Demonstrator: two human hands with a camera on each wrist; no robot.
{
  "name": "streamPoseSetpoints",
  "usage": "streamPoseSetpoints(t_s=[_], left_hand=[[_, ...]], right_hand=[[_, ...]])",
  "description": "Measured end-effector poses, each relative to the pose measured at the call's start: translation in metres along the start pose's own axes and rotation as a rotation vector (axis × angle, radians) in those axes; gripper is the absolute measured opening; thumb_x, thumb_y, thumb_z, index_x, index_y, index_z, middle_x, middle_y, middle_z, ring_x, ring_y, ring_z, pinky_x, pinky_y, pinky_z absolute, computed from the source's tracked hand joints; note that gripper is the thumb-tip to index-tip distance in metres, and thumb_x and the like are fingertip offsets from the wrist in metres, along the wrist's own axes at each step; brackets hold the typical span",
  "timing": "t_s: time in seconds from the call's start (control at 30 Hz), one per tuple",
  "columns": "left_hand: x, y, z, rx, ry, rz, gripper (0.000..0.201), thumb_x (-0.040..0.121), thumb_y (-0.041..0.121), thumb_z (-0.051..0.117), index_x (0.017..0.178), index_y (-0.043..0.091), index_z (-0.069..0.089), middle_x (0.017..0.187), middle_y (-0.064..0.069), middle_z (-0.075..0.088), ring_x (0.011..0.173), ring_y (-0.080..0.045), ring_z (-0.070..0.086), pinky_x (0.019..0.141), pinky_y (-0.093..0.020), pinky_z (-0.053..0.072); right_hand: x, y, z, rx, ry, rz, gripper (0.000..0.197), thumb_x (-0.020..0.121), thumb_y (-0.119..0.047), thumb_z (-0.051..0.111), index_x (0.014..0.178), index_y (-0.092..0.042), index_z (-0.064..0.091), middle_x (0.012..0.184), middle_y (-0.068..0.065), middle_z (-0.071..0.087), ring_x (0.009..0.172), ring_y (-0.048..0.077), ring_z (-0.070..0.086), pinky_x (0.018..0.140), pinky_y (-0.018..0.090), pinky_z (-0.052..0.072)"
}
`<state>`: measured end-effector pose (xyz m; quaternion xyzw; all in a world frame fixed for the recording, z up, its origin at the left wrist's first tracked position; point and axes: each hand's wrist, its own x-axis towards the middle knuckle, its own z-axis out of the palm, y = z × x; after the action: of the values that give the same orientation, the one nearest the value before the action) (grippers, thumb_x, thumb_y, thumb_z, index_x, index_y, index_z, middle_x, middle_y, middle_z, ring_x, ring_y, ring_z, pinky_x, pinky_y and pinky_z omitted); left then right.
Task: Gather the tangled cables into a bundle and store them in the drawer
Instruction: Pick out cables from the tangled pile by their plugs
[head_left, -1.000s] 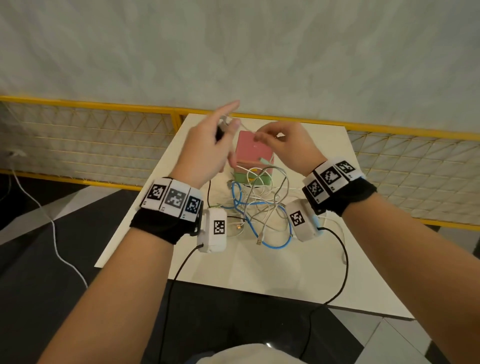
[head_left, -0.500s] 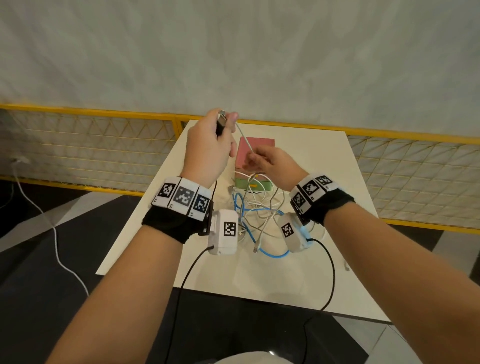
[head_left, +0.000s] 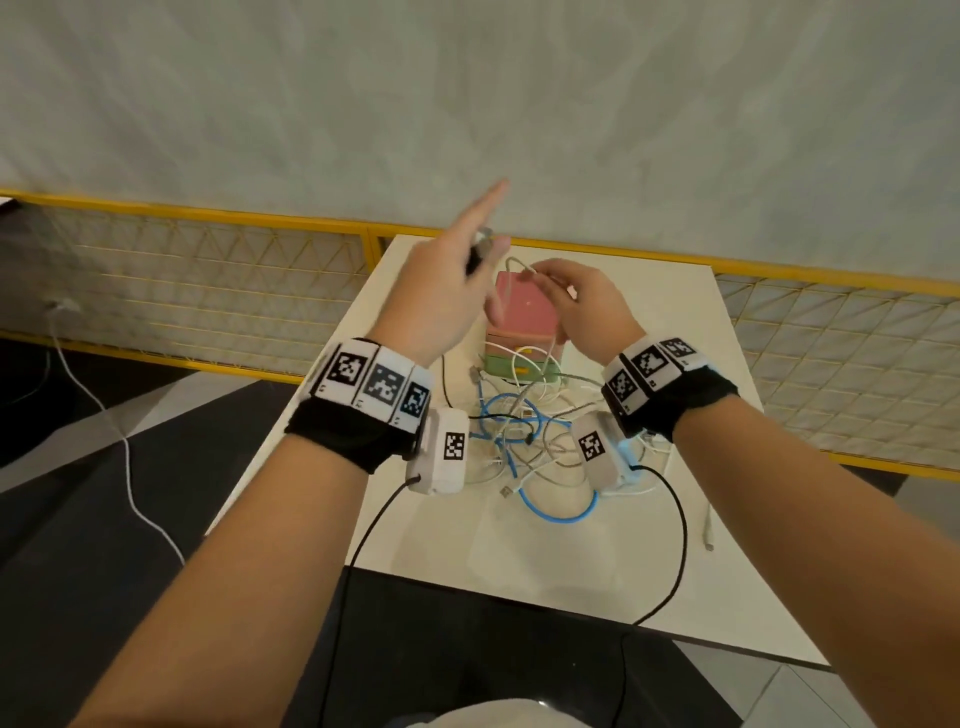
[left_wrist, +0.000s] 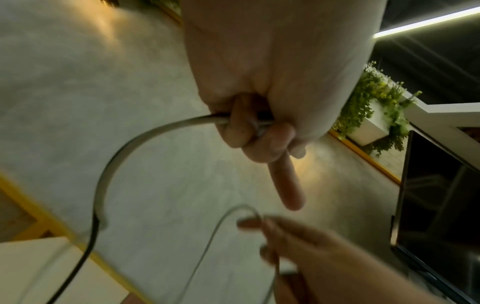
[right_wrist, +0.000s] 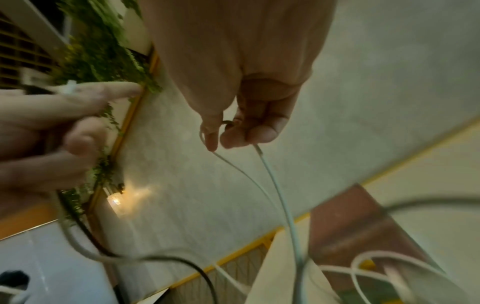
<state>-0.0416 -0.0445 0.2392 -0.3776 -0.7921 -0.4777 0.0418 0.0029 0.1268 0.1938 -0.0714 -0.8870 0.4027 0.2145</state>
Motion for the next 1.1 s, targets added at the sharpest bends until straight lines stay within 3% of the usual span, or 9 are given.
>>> streamPoseSetpoints(t_s=[0.1, 0.2, 0.37, 0.63, 0.73, 0.83, 0.93, 1.03, 1.1], left_hand=[[0.01, -0.009, 0.017, 0.16, -0.108, -0.037, 0.044, 0.102, 0.035, 0.045, 0.146, 0.032, 0.038, 0.075, -0.005, 0.07, 0.039, -0.001, 0.048, 0.055, -0.028, 0.049], [0.02, -0.017, 0.018, 0.234, -0.141, -0.101, 0.029, 0.101, 0.041, 0.044, 0.109, 0.017, 0.058, 0.075, -0.007, 0.07, 0.038, -0.013, 0.048, 0.058, -0.046, 0.054], [0.023, -0.01, 0.012, 0.173, 0.021, 0.005, 0.029, 0.1, 0.034, 0.048, 0.086, 0.01, 0.056, 0.054, 0.004, 0.062, 0.039, -0.001, 0.047, 0.059, -0.032, 0.048], [0.021, -0.005, 0.007, -0.069, 0.308, -0.007, 0.028, 0.103, 0.025, 0.046, 0.092, 0.002, 0.057, 0.064, 0.011, 0.055, 0.038, 0.0, 0.052, 0.049, -0.011, 0.036], [0.023, -0.008, 0.0, -0.141, 0.381, -0.054, 0.023, 0.103, 0.028, 0.045, 0.089, 0.012, 0.055, 0.068, 0.01, 0.056, 0.039, -0.002, 0.053, 0.047, -0.016, 0.036], [0.025, -0.01, -0.011, -0.164, 0.391, -0.097, 0.023, 0.102, 0.032, 0.045, 0.083, 0.022, 0.052, 0.064, 0.0, 0.06, 0.034, -0.004, 0.049, 0.048, -0.025, 0.034], [0.024, -0.014, -0.014, -0.073, 0.321, -0.167, 0.023, 0.103, 0.031, 0.042, 0.093, 0.015, 0.055, 0.061, -0.008, 0.065, 0.03, -0.003, 0.046, 0.05, -0.027, 0.035], [0.022, -0.022, -0.012, 0.001, 0.191, -0.261, 0.032, 0.104, 0.03, 0.039, 0.13, 0.014, 0.048, 0.063, -0.005, 0.07, 0.031, -0.011, 0.043, 0.041, -0.023, 0.037], [0.018, -0.023, -0.006, -0.005, 0.074, -0.233, 0.048, 0.104, 0.032, 0.041, 0.15, 0.026, 0.029, 0.061, -0.003, 0.071, 0.033, -0.018, 0.04, 0.037, -0.023, 0.038]], right_hand=[[0.012, -0.015, -0.009, -0.095, 0.0, -0.154, 0.02, 0.097, -0.029, 0.049, 0.107, -0.023, 0.065, 0.089, -0.001, 0.054, 0.056, 0.021, 0.066, 0.063, 0.031, 0.051], [0.016, -0.012, -0.014, -0.126, 0.029, -0.245, 0.017, 0.094, -0.025, 0.055, 0.104, -0.015, 0.065, 0.096, 0.006, 0.043, 0.077, 0.024, 0.063, 0.074, 0.035, 0.05], [0.003, 0.012, -0.003, 0.056, -0.057, -0.147, 0.01, 0.096, -0.009, 0.048, 0.101, -0.009, 0.056, 0.103, 0.008, 0.05, 0.094, 0.022, 0.064, 0.092, 0.034, 0.05], [-0.009, 0.041, 0.019, 0.012, -0.207, 0.096, 0.016, 0.099, -0.014, 0.041, 0.092, -0.006, 0.054, 0.096, 0.009, 0.065, 0.09, 0.024, 0.066, 0.083, 0.039, 0.051], [-0.01, 0.04, 0.021, -0.14, -0.379, 0.179, 0.022, 0.1, -0.021, 0.039, 0.083, -0.014, 0.051, 0.099, 0.012, 0.066, 0.083, 0.025, 0.07, 0.076, 0.039, 0.052], [-0.018, 0.04, 0.024, -0.232, -0.443, 0.206, 0.027, 0.102, -0.022, 0.031, 0.094, -0.006, 0.052, 0.103, 0.013, 0.064, 0.076, 0.019, 0.069, 0.062, 0.028, 0.052], [-0.02, 0.038, 0.022, -0.209, -0.391, 0.237, 0.022, 0.101, -0.016, 0.031, 0.097, -0.003, 0.049, 0.105, 0.017, 0.063, 0.061, 0.014, 0.063, 0.044, 0.013, 0.043], [-0.016, 0.038, 0.019, -0.085, -0.312, 0.265, 0.019, 0.101, -0.019, 0.032, 0.096, -0.008, 0.047, 0.1, 0.013, 0.064, 0.051, 0.021, 0.068, 0.053, 0.034, 0.057], [-0.013, 0.034, 0.015, 0.007, -0.256, 0.262, 0.013, 0.1, -0.018, 0.035, 0.097, -0.01, 0.045, 0.1, 0.013, 0.064, 0.052, 0.028, 0.068, 0.049, 0.036, 0.056]])
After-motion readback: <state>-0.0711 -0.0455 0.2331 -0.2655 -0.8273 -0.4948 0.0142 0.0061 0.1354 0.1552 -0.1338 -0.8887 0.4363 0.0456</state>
